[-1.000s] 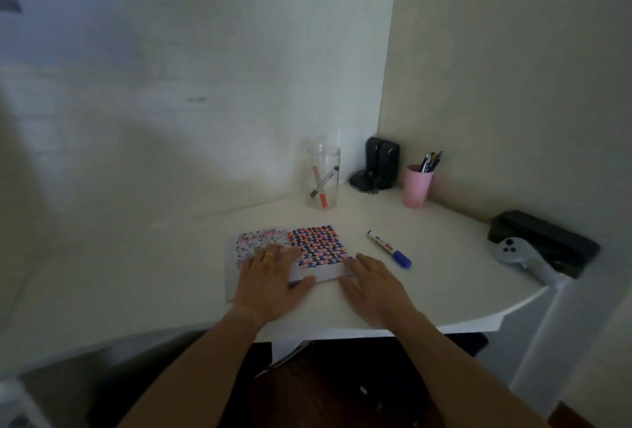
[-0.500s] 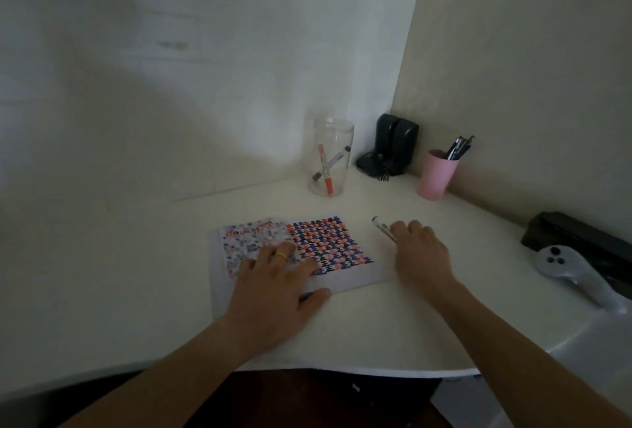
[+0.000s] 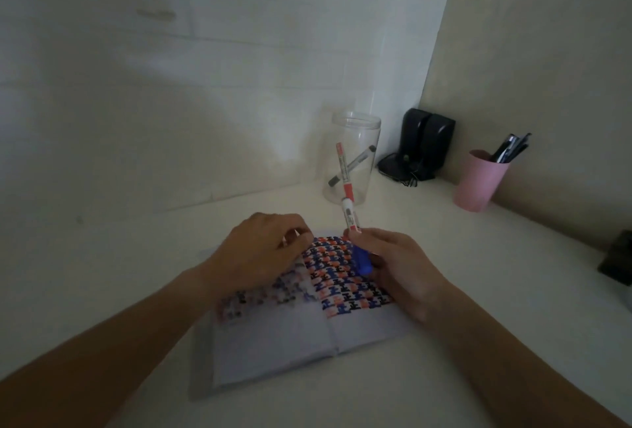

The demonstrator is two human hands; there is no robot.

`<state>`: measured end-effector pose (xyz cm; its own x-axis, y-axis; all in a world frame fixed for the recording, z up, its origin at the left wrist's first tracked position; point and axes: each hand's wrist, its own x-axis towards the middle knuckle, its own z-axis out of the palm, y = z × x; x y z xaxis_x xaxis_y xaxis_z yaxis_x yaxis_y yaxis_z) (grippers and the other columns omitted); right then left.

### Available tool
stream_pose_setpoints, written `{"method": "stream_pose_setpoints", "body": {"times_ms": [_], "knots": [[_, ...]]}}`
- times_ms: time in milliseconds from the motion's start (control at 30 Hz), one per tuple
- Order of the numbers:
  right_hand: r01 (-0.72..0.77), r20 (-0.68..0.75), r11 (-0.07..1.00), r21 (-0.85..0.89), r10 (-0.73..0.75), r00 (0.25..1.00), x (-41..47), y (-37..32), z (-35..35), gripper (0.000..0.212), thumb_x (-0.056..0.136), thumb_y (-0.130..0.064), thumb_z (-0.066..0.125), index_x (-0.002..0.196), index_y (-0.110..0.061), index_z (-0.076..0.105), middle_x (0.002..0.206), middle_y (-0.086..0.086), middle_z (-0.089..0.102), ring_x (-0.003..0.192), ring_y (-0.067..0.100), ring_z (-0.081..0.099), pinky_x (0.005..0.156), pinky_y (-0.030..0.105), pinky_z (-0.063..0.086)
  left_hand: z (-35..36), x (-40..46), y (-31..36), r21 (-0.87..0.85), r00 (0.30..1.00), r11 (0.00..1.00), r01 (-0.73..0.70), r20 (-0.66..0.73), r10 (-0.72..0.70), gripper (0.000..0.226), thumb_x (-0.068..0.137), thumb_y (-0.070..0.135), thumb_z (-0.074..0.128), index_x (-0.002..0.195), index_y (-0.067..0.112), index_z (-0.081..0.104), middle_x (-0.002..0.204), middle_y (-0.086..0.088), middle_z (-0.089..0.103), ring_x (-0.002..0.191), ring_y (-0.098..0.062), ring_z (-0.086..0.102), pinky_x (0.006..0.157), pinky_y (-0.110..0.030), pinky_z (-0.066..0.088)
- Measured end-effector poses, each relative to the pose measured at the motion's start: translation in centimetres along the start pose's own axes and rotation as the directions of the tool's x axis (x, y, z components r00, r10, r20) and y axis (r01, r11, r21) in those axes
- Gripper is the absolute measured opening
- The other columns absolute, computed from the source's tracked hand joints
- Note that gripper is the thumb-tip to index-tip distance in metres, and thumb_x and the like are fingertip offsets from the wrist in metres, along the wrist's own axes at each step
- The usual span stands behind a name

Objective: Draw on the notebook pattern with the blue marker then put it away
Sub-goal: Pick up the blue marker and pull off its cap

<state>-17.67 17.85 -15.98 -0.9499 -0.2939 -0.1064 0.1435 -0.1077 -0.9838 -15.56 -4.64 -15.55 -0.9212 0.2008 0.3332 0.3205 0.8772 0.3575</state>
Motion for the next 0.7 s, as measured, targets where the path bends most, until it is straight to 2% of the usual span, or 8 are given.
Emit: {"method": "stream_pose_setpoints", "body": {"times_ms": [67,167,233,300,367,433,600,700], "knots": [[0.035,0.026,0.999,-0.041,-0.034,0.999,0.2,0.5,-0.4,0.044,0.077,-0.037,0.078,0.103,-0.001,0.077,0.058,-0.004,0.062,0.048,0.009,0.058,0.048,0.018,0.047,1.1,-0.6,-1.0,0.005,0.996,0.999,-0.037,-0.077,0.037,0.027,0.102,0.045,0.044,0.103,0.031,0.067,0.098,0.01,0.071,0.083,-0.009,0.061,0.079,-0.029,0.05],[0.086,0.06,0.993,-0.087,-0.081,0.995,0.7,1.1,-0.7,0.038,0.088,-0.034,0.075,0.095,0.002,0.072,0.054,-0.006,0.047,0.048,0.012,0.044,0.05,0.023,0.036,1.5,-1.5,-1.7,0.041,0.993,0.997,-0.068,-0.098,0.072,0.034,0.101,0.054,0.035,0.105,0.035,0.063,0.097,0.014,0.065,0.084,-0.005,0.059,0.075,-0.028,0.049],[0.087,0.048,0.994,-0.073,-0.083,0.995,0.8,1.0,-0.5,0.034,0.09,-0.029,0.074,0.097,0.004,0.07,0.056,-0.003,0.053,0.049,0.012,0.05,0.05,0.024,0.038,1.3,-1.7,-1.2,0.003,0.99,0.997,-0.075,-0.123,0.074,0.04,0.099,0.059,0.028,0.107,0.037,0.061,0.098,0.016,0.066,0.085,-0.004,0.061,0.075,-0.028,0.051],[0.112,0.063,0.993,-0.033,-0.109,0.992,0.6,0.6,-0.3,0.023,0.087,-0.025,0.076,0.095,-0.004,0.071,0.066,0.006,0.065,0.056,0.017,0.06,0.051,0.026,0.043,1.1,-2.0,-0.2,-0.025,0.988,0.995,-0.098,-0.123,0.094,0.048,0.096,0.067,0.023,0.112,0.039,0.058,0.099,0.019,0.066,0.084,0.001,0.06,0.073,-0.021,0.048],[0.156,0.114,0.987,0.029,-0.159,0.981,0.3,0.5,-0.1,0.016,0.084,-0.02,0.076,0.095,-0.011,0.07,0.079,0.016,0.072,0.068,0.022,0.067,0.058,0.029,0.05,1.0,-2.2,0.8,-0.009,0.983,0.989,-0.148,-0.112,0.146,0.051,0.093,0.072,0.025,0.12,0.04,0.055,0.099,0.025,0.061,0.079,0.009,0.055,0.07,-0.009,0.038],[0.187,0.169,0.979,0.075,-0.197,0.966,-0.1,0.7,0.0,0.015,0.084,-0.018,0.075,0.096,-0.012,0.07,0.086,0.019,0.074,0.075,0.025,0.07,0.064,0.03,0.056,1.1,-2.3,1.5,0.008,0.973,0.98,-0.201,-0.114,0.201,0.048,0.094,0.07,0.033,0.122,0.038,0.055,0.096,0.026,0.057,0.073,0.007,0.05,0.069,-0.004,0.037],[0.282,0.202,0.959,0.015,-0.279,0.939,-1.0,0.6,0.8,0.033,0.084,-0.029,0.076,0.104,-0.003,0.076,0.083,0.015,0.078,0.071,0.018,0.068,0.066,0.024,0.057,1.3,-2.2,2.0,-0.039,0.962,0.971,-0.236,-0.151,0.227,0.037,0.098,0.059,0.038,0.115,0.031,0.056,0.088,0.021,0.057,0.068,0.01,0.051,0.067,-0.004,0.038],[0.333,0.167,0.943,0.005,-0.329,0.929,-1.1,0.7,0.9,0.041,0.08,-0.035,0.077,0.096,0.003,0.076,0.078,0.014,0.077,0.065,0.013,0.067,0.063,0.02,0.056,1.3,-2.4,2.1,-0.066,0.96,0.966,-0.252,-0.144,0.24,0.036,0.099,0.058,0.031,0.109,0.03,0.053,0.083,0.017,0.058,0.065,0.002,0.054,0.062,-0.01,0.038]]}}
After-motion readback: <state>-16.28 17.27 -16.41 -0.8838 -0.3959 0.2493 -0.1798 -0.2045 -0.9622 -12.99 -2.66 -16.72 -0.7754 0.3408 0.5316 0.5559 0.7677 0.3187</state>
